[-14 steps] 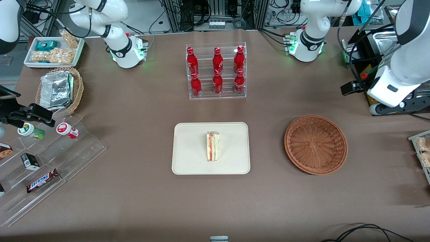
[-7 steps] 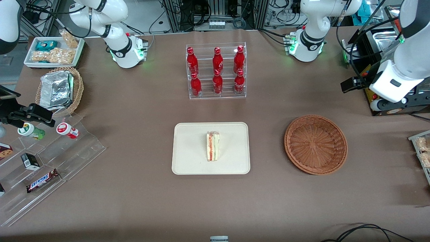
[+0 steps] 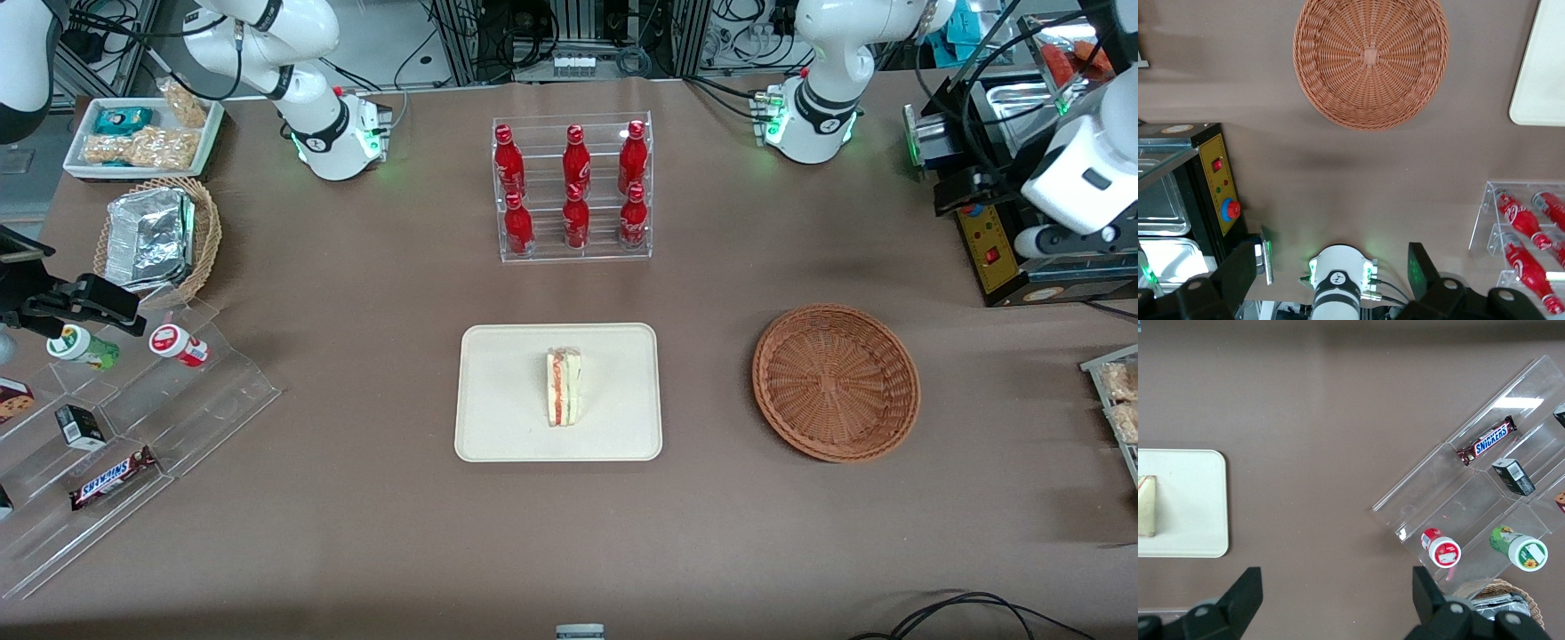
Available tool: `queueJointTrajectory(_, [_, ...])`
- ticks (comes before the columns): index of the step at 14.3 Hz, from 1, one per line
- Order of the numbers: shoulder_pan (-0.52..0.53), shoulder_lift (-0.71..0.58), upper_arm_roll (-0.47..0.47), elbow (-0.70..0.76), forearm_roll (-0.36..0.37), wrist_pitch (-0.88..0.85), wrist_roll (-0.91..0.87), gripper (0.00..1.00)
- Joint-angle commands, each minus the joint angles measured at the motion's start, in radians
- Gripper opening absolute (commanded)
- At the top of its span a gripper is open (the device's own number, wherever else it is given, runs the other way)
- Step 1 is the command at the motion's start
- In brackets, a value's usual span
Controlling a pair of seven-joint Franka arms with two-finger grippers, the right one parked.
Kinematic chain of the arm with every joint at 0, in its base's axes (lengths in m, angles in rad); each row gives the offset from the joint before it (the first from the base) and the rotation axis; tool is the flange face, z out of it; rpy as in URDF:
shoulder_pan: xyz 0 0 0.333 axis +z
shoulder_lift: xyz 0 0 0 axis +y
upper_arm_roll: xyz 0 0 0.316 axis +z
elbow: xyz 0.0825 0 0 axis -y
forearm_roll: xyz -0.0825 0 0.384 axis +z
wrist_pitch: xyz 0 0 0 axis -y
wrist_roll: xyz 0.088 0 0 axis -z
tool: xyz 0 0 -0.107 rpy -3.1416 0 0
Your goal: Place sandwich from basket to tray
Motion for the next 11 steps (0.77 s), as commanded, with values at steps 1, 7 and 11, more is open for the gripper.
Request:
queueJointTrajectory(1, [0.023, -0.026, -0.022, -0.030, -0.002, 0.007, 0.015, 1.00])
queueJointTrajectory(7, [0.021, -0.031, -0.032, -0.028, -0.014, 0.060, -0.077, 1.00])
queueJointTrajectory(11, [0.021, -0.013, -0.031, 0.024, -0.010, 0.055, -0.069, 1.00])
